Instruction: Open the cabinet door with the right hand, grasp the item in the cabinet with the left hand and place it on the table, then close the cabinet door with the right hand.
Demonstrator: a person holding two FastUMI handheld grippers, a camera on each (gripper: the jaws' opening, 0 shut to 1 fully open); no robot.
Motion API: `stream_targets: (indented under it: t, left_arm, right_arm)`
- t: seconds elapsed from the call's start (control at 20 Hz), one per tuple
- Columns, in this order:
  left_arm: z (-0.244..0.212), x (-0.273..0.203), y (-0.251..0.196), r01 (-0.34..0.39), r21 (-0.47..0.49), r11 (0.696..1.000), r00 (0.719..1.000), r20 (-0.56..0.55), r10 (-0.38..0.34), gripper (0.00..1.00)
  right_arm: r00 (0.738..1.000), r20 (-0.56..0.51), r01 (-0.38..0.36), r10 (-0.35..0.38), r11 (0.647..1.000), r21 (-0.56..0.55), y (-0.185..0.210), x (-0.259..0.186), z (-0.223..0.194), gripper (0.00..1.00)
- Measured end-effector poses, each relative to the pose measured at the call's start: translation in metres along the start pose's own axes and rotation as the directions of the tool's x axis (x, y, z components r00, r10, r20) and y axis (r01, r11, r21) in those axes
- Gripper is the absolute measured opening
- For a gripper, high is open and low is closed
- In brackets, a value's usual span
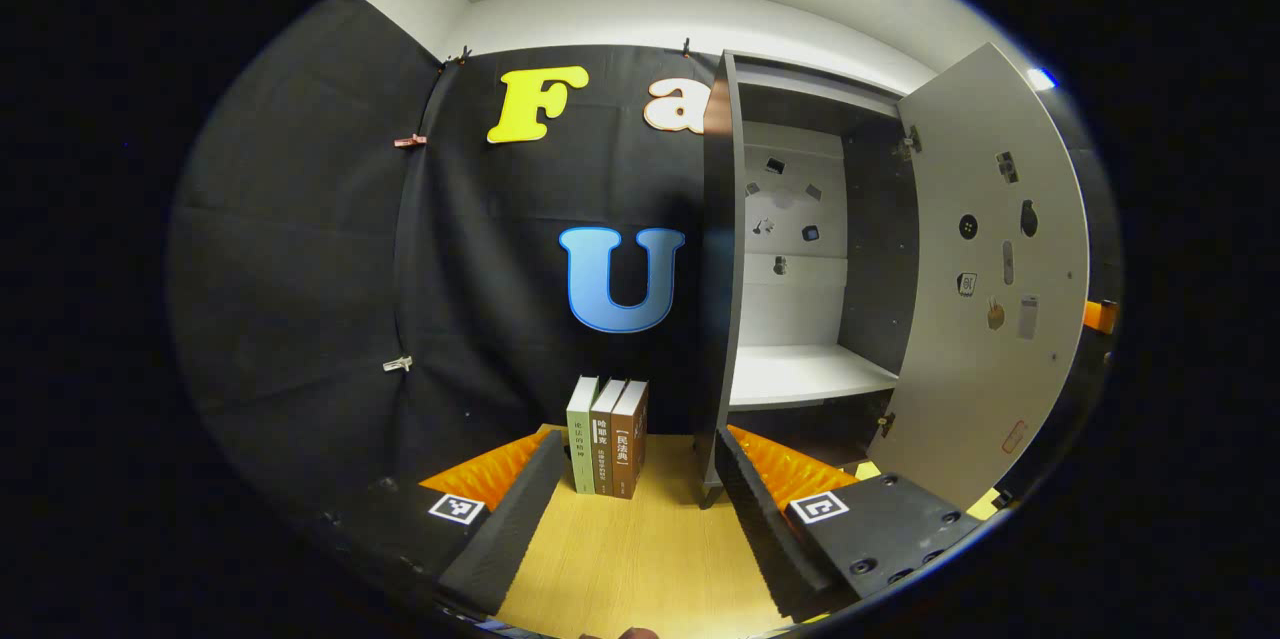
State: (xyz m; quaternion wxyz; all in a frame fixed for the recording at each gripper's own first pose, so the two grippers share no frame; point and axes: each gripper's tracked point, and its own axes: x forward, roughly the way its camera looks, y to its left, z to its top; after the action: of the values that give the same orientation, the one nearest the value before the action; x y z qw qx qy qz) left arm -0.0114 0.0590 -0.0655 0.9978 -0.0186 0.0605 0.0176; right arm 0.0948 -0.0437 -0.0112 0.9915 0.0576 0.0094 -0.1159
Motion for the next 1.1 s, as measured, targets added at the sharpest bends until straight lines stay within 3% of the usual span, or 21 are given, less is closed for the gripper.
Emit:
stream_targets:
  t: [0.15,0.45,0.75,1.1]
  left_arm:
    - [-0.001,-0.003,0.0,0.007,-0.001,1.0,1.0,0.001,-0.007,0.93]
    - [0.0,-0.007,0.009,-0.001,0.001,1.0,1.0,0.003,0.001,0.93]
    - [0.004,-0.011,0.02,-0.021,0.001,1.0,1.0,0.009,0.021,0.93]
    - [0.007,-0.007,0.022,-0.022,0.005,1.0,1.0,0.014,0.022,0.95]
  right_arm:
    - [0.999,-0.003,-0.039,0.039,0.999,0.007,0.024,-0.005,-0.001,1.0]
    - [0.987,-0.013,-0.16,0.161,0.987,0.021,0.089,-0.008,-0.008,0.96]
    - [0.945,-0.057,-0.322,0.323,0.946,0.03,0.163,-0.017,-0.03,0.97]
    - [0.94,-0.043,-0.339,0.339,0.941,0.007,0.171,-0.018,-0.028,0.98]
